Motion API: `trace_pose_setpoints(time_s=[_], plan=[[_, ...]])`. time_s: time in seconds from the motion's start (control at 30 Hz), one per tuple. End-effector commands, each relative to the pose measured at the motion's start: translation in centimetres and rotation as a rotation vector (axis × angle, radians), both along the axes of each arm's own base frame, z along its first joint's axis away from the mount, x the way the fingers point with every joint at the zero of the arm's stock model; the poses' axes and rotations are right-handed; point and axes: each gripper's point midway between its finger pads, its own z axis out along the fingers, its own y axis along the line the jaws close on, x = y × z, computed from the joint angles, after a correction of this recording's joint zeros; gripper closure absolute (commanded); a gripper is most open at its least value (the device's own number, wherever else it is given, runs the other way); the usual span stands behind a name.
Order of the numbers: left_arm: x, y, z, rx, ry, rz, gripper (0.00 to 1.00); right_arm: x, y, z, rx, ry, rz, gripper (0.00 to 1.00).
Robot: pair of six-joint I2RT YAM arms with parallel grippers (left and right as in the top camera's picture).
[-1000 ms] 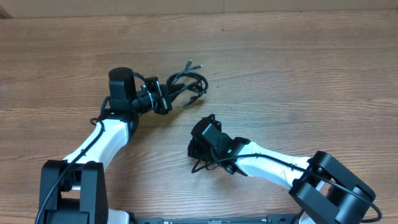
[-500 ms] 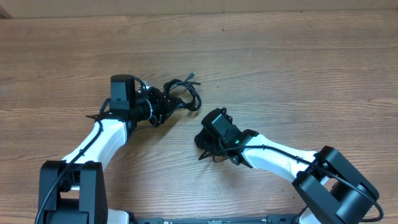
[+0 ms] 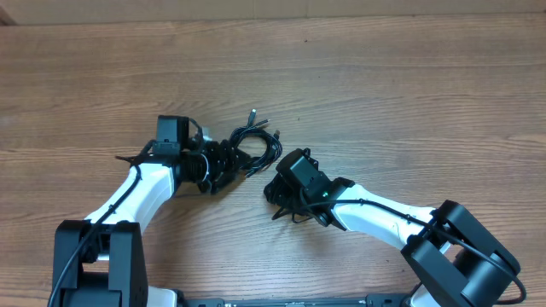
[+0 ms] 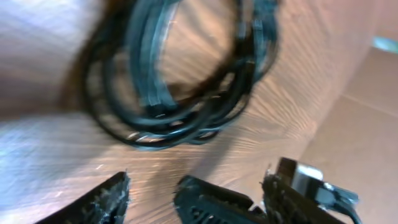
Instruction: Untangle cables
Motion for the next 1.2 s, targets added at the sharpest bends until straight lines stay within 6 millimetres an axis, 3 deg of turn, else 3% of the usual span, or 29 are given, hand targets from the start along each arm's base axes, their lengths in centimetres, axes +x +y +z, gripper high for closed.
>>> trace_pose_setpoints(time_s=[0.0, 0.17, 0.33, 0.47, 0.57, 0.67, 0.8, 0.93, 1.03, 1.17], plan=[[0.2, 0.8, 0.2, 0.019, 0.071, 0.103, 0.26, 0.2, -0.2, 0.1, -0.006, -0.005, -0.009, 0.52], [-0.6, 0.2, -0.1, -0.022, 0.234, 0.236, 0.27, 0.4, -0.4, 0.0, -0.015, -0.013, -0.017, 0.47], [0.8, -1.1, -0.3, 0.035, 0.184, 0.293, 0.33, 0.2, -1.0, -0.2, -0.029, 0.007, -0.031, 0.38], [2.2, -2.8, 0.1, 0.066, 0.099, 0.327, 0.42, 0.1, -3.3, -0.6, -0.063, 0.082, -0.111, 0.39], [3.1, -4.1, 0.5, 0.098, 0.018, 0.331, 0.41, 0.1, -5.7, -0.2, -0.108, 0.111, -0.163, 0.38], [3.2, -4.0, 0.0, 0.186, -0.030, 0.362, 0.41, 0.1, -8.2, 0.3, -0.170, 0.120, -0.215, 0.36], [3.3, -3.5, -0.5, 0.302, -0.088, 0.400, 0.30, -0.3, -10.7, 0.8, -0.249, 0.116, -0.217, 0.23], [4.5, -3.1, 0.3, 0.418, -0.246, 0.355, 0.30, -0.7, -12.1, 0.5, -0.301, 0.135, -0.210, 0.10], [5.6, -5.3, 2.2, 0.428, -0.425, 0.122, 0.25, -0.9, -12.9, 0.4, -0.340, 0.135, -0.219, 0.09], [4.9, -5.7, 3.2, 0.441, -0.343, 0.073, 0.15, -0.6, -13.1, 0.4, -0.352, 0.122, -0.236, 0.08]])
